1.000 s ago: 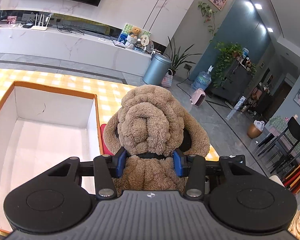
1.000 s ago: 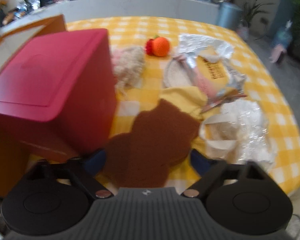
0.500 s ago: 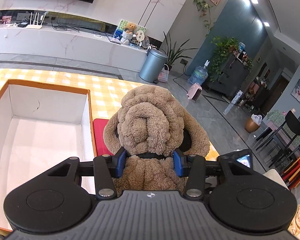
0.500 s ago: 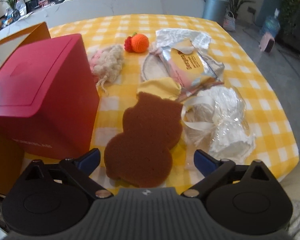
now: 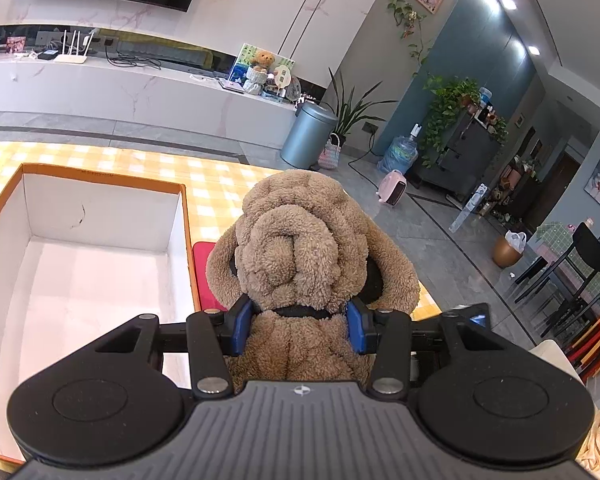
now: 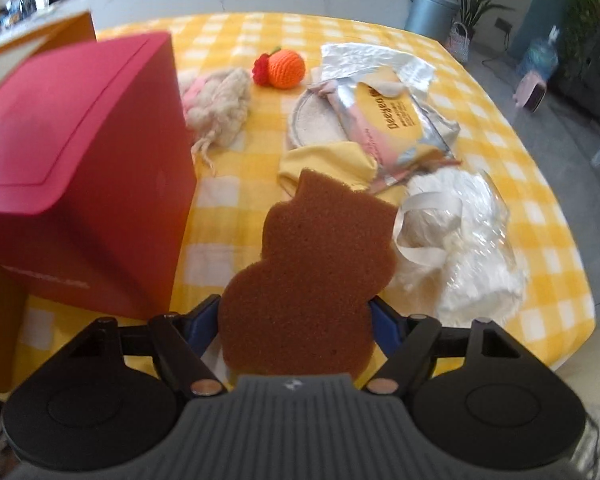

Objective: Organize soft objects
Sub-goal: 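Grasp the brown cat-shaped sponge with the right tool while the left tool holds the dog, then lower the dog into the cardboard box and open the left tool while the right tool lifts the sponge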

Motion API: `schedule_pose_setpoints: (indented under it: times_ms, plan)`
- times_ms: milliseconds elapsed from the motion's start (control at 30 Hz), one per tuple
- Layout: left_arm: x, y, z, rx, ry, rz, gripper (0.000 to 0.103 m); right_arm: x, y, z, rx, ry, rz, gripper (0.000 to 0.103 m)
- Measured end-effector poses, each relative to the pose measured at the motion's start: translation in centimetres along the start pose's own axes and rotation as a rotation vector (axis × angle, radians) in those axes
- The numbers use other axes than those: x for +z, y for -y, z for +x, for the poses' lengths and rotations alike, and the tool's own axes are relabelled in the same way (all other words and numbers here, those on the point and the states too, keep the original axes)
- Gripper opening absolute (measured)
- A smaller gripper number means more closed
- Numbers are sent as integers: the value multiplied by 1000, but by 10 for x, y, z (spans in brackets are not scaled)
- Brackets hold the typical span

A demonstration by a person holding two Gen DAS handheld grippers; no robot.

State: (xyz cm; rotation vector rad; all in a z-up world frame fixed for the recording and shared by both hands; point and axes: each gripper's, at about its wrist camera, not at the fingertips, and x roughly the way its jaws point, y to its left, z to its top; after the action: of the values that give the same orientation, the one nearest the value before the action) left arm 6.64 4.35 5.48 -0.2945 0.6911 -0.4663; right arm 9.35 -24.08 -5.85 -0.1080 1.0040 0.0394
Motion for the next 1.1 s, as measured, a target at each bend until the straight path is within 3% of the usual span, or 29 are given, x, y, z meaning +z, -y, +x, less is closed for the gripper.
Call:
schedule_pose_setpoints:
  times_ms: [267,400,733,933,1100]
  plan:
    - [-1,2,3,6,-8,14,53,1,38,-35,437,62,189,76]
    - [-1,3,3,6,-7,12,53,3,52,-50,549,118,266,76]
    - [0,0,-10,26,21,-7,53,10,49,-105,537,261,240,76]
    - [-5,-10,-28,133,35,-2,53,17,12,-144,520,331,147,76]
    - [-11,-27,-43,317,30,12,53,27,-35,-165,559,366,61,76]
